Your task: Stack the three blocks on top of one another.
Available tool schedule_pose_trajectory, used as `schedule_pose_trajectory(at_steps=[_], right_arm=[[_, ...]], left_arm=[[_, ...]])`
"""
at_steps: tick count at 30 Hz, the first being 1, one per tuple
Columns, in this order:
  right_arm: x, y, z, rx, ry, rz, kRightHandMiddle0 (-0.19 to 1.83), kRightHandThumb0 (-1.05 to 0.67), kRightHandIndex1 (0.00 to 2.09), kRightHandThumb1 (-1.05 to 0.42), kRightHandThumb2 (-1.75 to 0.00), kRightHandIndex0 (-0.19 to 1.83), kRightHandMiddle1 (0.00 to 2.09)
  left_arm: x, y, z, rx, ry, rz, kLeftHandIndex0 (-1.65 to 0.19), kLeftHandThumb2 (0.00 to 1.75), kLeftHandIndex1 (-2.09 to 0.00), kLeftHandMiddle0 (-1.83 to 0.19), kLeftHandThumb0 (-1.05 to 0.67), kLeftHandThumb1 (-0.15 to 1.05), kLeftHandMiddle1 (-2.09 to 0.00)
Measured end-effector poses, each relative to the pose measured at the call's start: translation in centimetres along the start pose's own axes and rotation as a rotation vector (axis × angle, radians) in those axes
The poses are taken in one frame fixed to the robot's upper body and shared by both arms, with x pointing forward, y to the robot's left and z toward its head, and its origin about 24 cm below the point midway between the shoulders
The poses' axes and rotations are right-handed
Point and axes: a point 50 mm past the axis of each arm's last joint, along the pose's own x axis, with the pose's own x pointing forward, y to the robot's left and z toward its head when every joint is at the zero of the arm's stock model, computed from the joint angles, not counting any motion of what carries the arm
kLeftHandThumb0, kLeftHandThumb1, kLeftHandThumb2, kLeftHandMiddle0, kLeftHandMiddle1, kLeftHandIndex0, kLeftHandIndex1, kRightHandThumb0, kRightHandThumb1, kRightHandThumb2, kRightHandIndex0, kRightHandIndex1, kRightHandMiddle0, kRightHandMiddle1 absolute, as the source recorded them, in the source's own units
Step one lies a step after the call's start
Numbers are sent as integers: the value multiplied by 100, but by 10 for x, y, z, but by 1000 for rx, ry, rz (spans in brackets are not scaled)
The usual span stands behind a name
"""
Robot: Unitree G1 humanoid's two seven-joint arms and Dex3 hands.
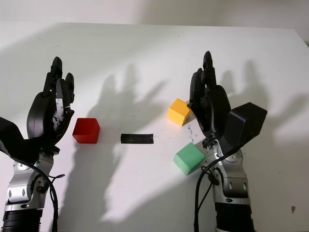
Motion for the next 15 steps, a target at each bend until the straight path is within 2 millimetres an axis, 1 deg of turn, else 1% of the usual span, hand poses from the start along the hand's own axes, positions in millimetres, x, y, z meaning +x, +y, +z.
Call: schedule_pose_trajectory(at_steps=[11,15], right_arm=[[0,0,0,0,0,7,-19,-73,0,-105,-66,-19,0],[-1,-1,0,-2,2,11,-19,-73,0,-105,-68,-19,0]], left_arm=[[1,-3,2,3,-7,-10,18,70,-4,18,-71,105,-5],[1,-4,2,-4,-10,-13,17,67,-5,16,-70,105,-6]])
